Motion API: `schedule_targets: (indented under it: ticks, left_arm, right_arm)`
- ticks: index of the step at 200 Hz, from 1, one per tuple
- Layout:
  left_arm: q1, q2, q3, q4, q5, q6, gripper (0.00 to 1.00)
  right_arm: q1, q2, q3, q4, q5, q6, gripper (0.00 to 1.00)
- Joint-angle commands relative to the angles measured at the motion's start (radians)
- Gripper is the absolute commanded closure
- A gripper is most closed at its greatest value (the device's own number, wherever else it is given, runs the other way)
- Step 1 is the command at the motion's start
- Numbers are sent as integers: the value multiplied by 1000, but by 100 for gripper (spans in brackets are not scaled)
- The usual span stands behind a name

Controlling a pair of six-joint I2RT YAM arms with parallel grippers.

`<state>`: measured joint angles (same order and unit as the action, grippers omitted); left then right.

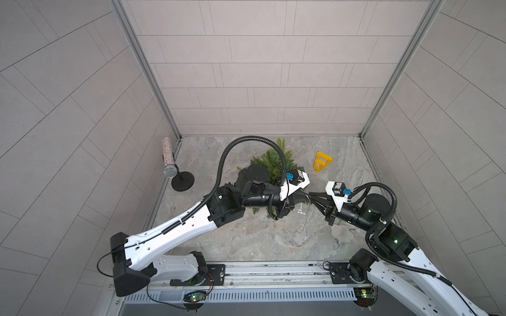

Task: Remove string lights from the small christmas tree
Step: Remove the light string from the Christmas tree.

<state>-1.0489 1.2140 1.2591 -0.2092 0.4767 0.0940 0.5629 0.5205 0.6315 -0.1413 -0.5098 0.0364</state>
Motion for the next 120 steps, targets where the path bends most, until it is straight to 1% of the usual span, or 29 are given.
schedule_targets:
  ticks: [1,10,22,49,86,120]
  left_arm:
    - [-6,2,29,35,28,-14,100]
    - [-7,5,28,36,33,-19,100]
    - [-7,9,28,34,39,-23,100]
    - [-7,10,27,40,41,-25,100]
    - [-7,31,32,67,19,-20,100]
    - [-8,56,49,88,35,-27,100]
  right_arm:
    - [3,14,-7,18,-20,33,87]
    - [3,22,-7,24,-26,36,89]
    - [5,25,-6,34,-27,40,88]
    - [8,20,-42,61,-76,55,74]
    - [11,-3,-38,50,-83,53,63]
    - [11,12,-63,130,-77,76,54]
